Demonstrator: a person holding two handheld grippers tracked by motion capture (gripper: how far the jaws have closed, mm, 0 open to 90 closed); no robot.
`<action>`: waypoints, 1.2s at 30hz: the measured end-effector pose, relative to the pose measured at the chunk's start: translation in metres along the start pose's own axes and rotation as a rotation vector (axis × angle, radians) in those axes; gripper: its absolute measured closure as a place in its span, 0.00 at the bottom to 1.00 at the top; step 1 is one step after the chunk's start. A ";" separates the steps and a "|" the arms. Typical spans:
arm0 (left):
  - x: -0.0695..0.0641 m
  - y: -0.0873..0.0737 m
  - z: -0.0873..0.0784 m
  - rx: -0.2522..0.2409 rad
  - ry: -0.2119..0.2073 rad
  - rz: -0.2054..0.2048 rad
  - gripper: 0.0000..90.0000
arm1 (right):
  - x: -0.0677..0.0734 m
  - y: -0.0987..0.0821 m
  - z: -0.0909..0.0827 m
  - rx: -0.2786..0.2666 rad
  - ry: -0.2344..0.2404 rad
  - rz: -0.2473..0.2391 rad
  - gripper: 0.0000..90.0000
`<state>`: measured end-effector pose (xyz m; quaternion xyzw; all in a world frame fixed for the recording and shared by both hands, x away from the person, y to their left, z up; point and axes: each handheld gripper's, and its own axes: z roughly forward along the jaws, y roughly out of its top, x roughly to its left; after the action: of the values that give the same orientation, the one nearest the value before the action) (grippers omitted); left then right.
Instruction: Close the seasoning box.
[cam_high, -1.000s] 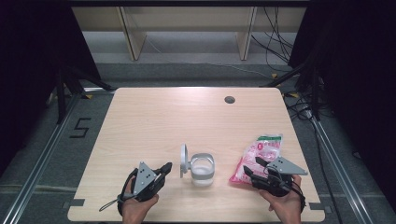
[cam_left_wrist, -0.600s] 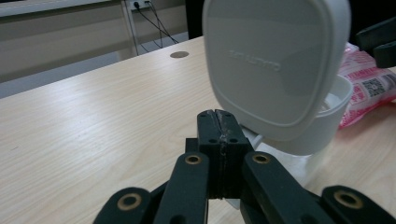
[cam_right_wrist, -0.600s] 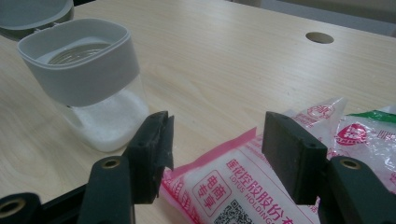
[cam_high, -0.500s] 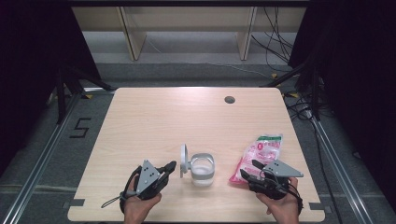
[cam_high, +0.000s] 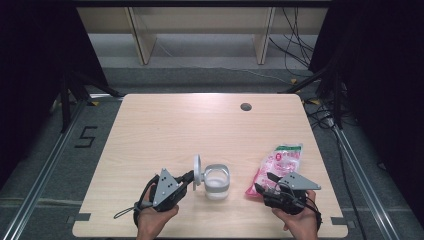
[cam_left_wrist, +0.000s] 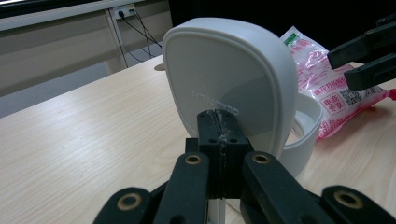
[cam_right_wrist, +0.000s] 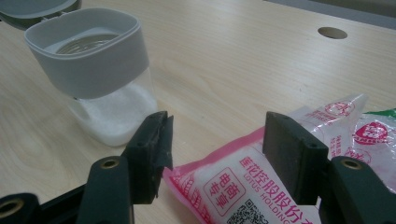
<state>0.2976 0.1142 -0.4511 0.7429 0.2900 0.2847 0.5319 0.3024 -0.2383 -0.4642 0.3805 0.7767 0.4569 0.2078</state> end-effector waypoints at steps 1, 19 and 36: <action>0.000 0.001 0.000 0.002 -0.004 0.007 0.99 | 0.000 0.000 -0.001 0.007 -0.004 0.006 0.47; -0.009 0.008 0.002 -0.001 -0.007 -0.004 0.99 | 0.003 -0.001 0.000 0.021 -0.009 0.037 0.47; -0.017 0.012 0.006 -0.027 -0.055 0.011 0.90 | 0.000 -0.001 0.002 0.004 -0.003 0.004 0.46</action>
<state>0.2924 0.0945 -0.4429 0.7448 0.2674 0.2708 0.5481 0.3031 -0.2376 -0.4658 0.3830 0.7767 0.4552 0.2073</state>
